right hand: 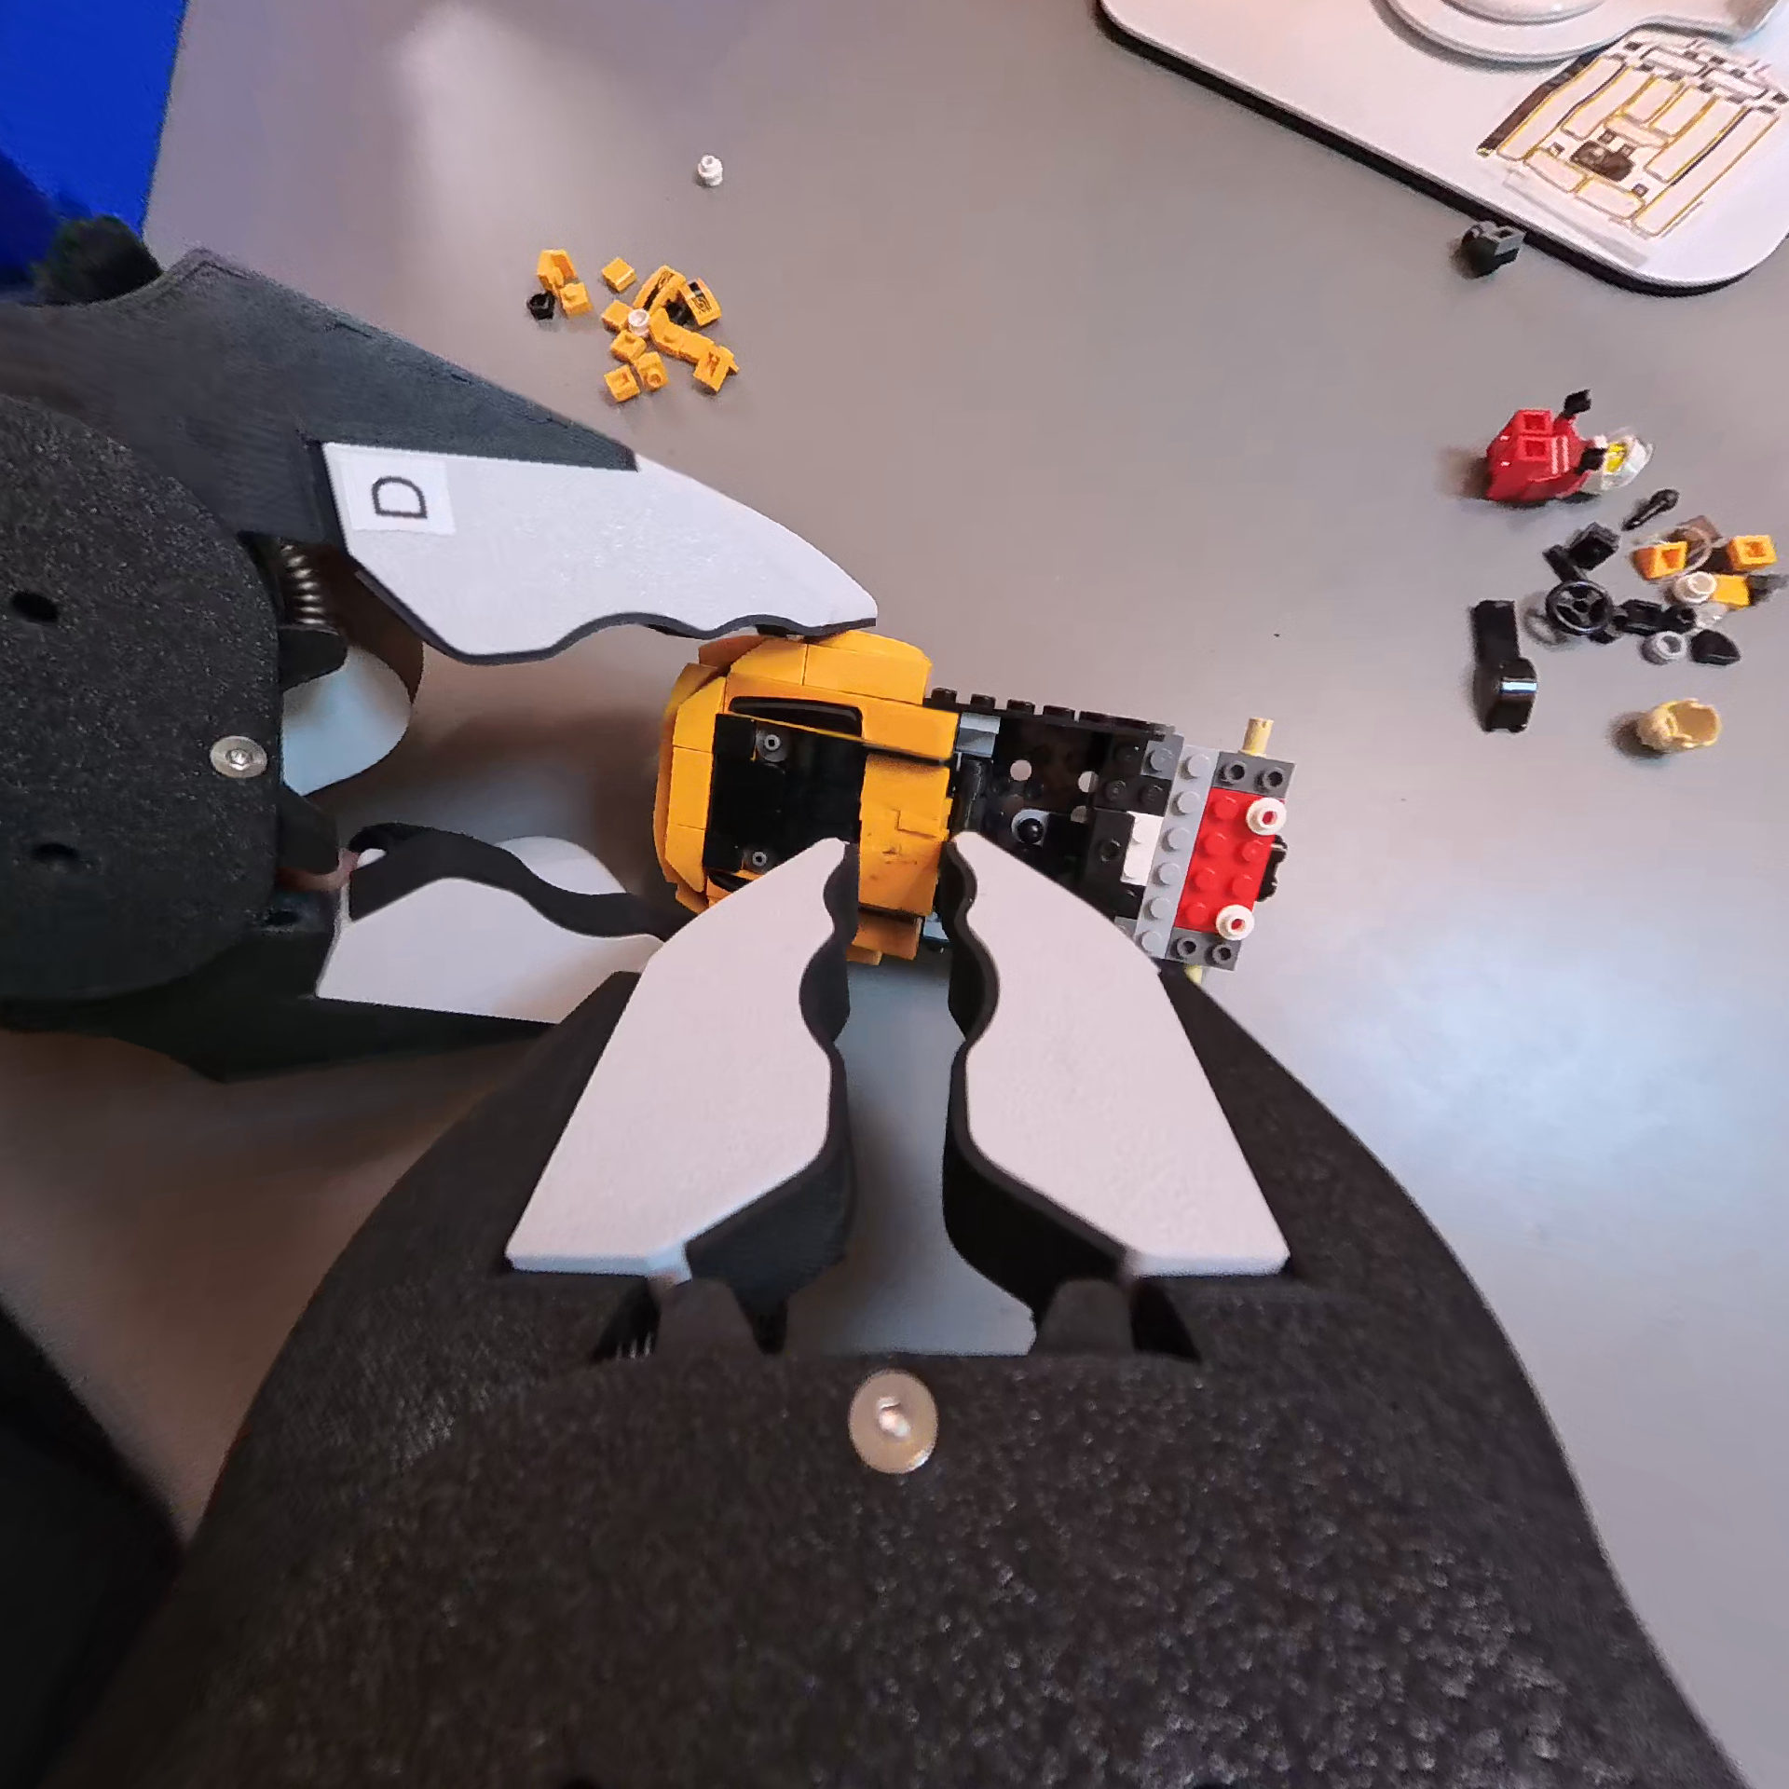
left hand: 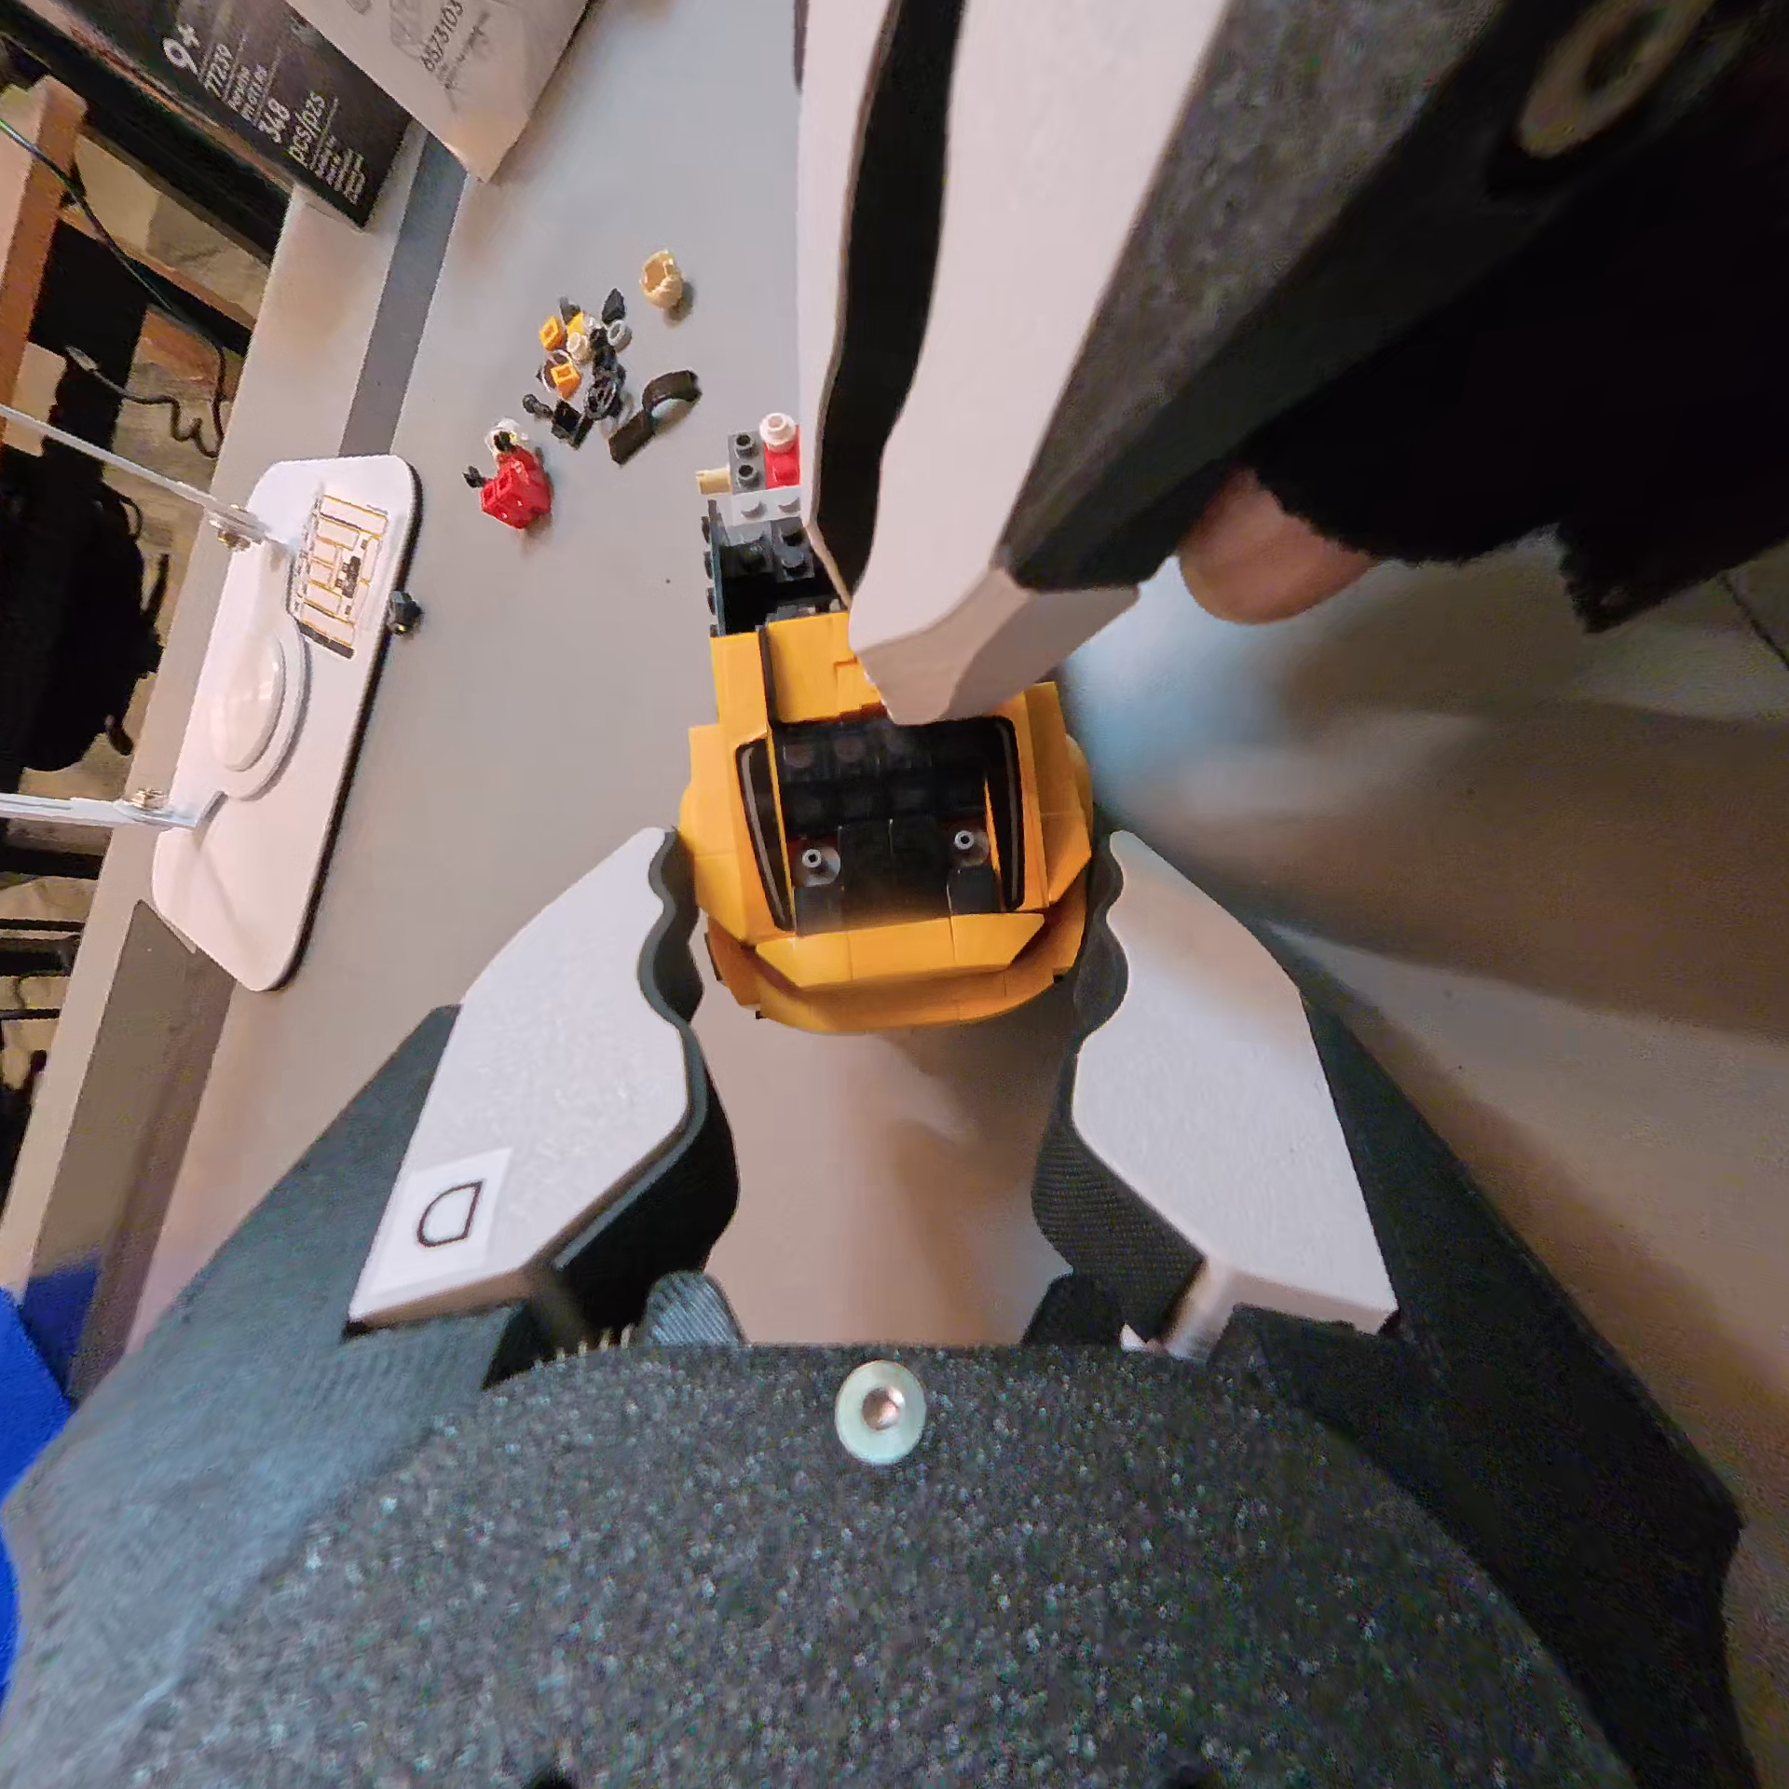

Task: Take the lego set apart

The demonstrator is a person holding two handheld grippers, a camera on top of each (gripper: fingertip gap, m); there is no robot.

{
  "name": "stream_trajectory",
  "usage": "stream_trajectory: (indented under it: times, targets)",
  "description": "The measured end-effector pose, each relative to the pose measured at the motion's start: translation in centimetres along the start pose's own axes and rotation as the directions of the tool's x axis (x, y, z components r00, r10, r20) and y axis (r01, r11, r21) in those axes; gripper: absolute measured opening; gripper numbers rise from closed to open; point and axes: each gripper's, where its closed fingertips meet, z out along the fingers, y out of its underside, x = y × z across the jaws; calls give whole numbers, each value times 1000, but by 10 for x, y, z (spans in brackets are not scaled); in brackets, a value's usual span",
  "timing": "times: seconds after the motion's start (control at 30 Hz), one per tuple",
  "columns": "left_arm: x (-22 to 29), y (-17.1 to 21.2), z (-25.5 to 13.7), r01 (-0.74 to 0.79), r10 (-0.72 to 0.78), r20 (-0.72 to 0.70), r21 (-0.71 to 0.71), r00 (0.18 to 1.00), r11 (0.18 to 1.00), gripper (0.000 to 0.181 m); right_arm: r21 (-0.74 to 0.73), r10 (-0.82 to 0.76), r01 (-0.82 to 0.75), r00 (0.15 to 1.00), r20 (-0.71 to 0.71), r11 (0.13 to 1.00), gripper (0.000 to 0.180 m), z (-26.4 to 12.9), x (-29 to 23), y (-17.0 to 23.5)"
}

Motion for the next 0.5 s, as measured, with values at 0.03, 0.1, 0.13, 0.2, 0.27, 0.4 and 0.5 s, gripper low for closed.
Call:
stream_trajectory:
  times: [0.03,0.1,0.13,0.2,0.27,0.4,0.5]
  targets:
    - [0,0,0,-8,8,7,-3,1000,1000,77,-2,1,-1,1000,-1,1000,15,0,0,0]
    - [0,0,-1,-7,7,7,-4,1000,1000,77,10,10,-10,1000,-4,1000,14,0,0,0]
    - [0,0,-1,-6,6,8,-2,1000,1000,77,26,12,-12,1000,-5,1000,14,0,0,-1]
    - [0,0,-1,1,-1,5,3,1000,1000,78,46,5,-5,1000,-4,999,14,1,2,-2]
    - [0,0,-2,13,-13,0,15,1000,1000,78,63,19,-20,1000,17,998,14,1,3,-2]
    - [1,-1,-2,8,-8,-5,37,1000,999,78,76,4,-3,1000,-7,997,14,-1,4,1]
    - [3,0,-2,48,-46,-41,40,998,998,78,84,-13,16,999,-35,996,14,-1,1,0]
